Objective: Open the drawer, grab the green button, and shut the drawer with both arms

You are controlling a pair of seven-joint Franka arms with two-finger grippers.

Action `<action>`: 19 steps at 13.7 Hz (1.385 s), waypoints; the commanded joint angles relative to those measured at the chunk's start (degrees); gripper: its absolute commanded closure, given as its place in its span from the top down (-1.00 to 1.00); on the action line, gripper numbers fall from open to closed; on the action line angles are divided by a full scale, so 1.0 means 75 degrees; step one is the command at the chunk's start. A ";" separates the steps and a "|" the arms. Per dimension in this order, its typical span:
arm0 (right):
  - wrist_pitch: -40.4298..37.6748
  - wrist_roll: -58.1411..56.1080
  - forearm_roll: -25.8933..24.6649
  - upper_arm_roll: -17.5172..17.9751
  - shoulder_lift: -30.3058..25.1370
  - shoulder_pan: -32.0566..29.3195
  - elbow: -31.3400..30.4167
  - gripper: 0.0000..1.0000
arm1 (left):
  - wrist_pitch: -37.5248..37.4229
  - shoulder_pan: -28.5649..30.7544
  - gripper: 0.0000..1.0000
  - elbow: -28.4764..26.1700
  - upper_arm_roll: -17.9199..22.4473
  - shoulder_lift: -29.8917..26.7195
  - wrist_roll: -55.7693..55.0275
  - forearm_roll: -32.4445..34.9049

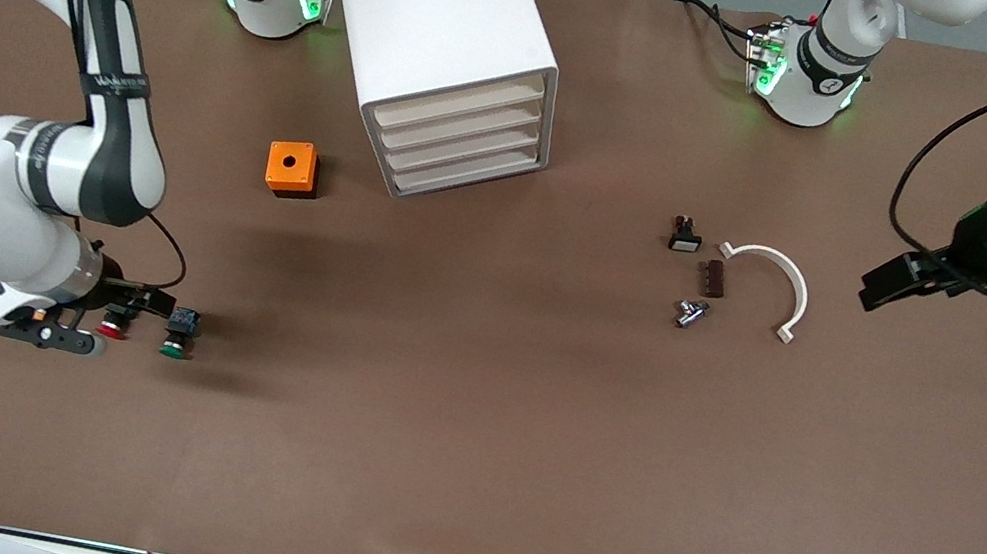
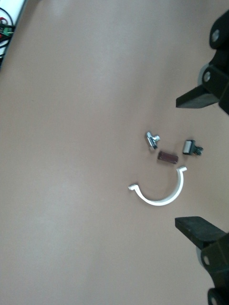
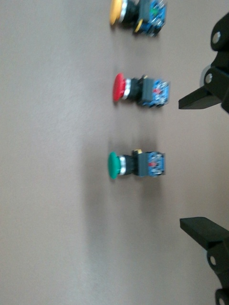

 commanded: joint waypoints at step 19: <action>-0.4210 -0.1021 -0.0823 0.0158 -0.2037 -0.0844 0.1537 1.00 | -0.0573 0.3848 0.99 -0.1749 -0.3785 -0.2276 0.1785 0.0637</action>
